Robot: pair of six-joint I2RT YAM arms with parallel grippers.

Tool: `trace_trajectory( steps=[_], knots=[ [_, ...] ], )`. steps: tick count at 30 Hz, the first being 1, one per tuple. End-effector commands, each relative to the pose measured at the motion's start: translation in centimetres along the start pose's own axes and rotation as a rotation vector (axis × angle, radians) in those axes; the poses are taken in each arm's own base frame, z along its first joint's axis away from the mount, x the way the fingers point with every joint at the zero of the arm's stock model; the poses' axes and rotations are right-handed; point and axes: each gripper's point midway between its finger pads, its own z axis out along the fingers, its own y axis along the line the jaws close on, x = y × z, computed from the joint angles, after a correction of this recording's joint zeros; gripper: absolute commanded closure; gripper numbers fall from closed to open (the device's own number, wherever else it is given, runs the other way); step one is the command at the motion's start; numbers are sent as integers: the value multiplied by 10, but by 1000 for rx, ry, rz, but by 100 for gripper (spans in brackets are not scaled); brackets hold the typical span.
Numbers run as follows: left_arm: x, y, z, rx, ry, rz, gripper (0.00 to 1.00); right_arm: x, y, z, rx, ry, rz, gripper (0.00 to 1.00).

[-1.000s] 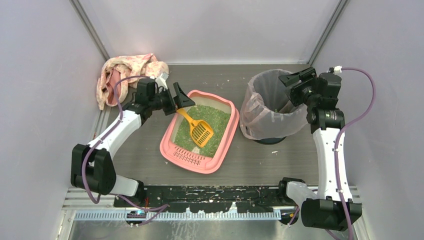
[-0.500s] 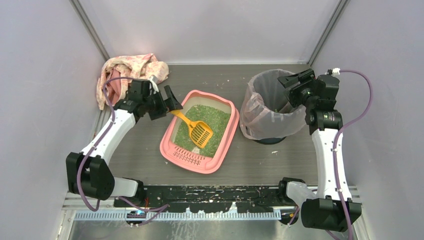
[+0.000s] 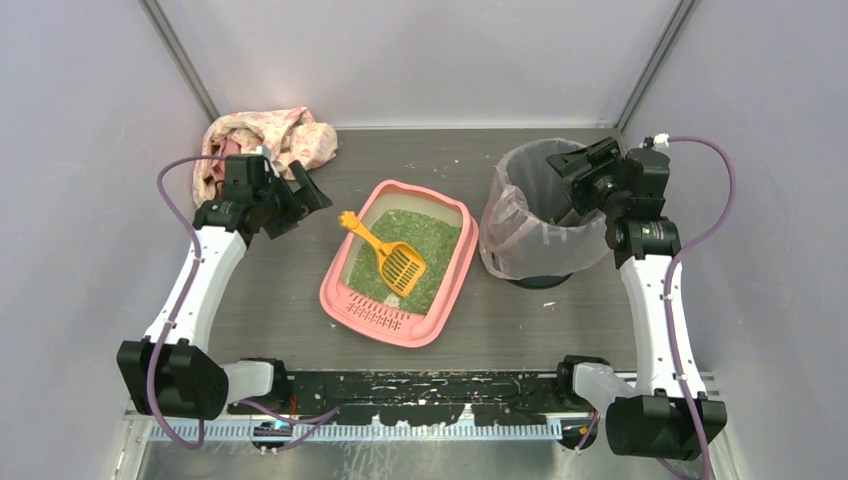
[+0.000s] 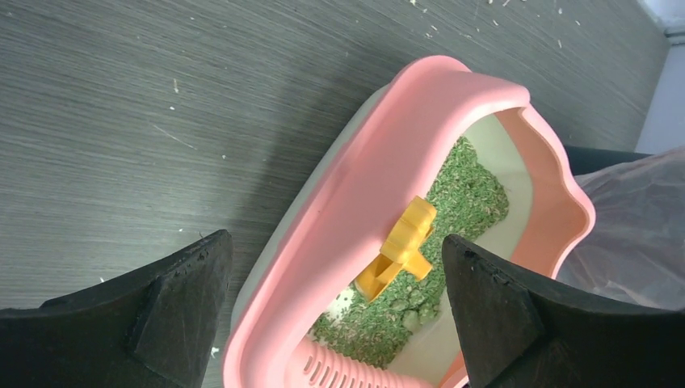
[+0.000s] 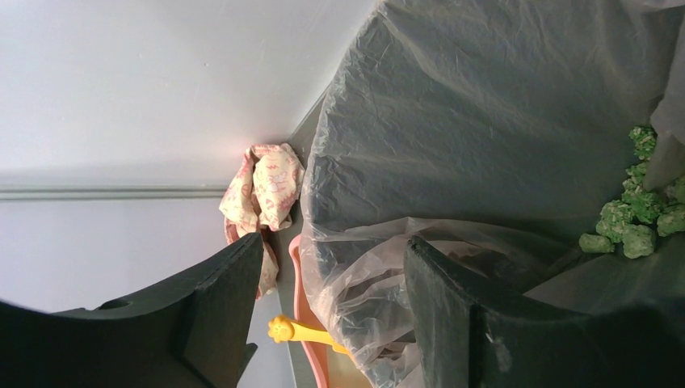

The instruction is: Clean the litter box

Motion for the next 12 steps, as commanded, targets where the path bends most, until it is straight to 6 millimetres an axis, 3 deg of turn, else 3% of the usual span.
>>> trace_trajectory(
  steps=[1,5,12],
  knots=[
    [-9,-17,-12,72,-37,-35,0,-6,19,0,-58,-20,-42,31],
    [-5,-18,-6,84,-3,-58,0,-6,25,-2,-72,-26,-62,31],
    [-6,-24,-15,131,-38,-31,0,-3,25,-4,-55,-21,-91,31]
  ],
)
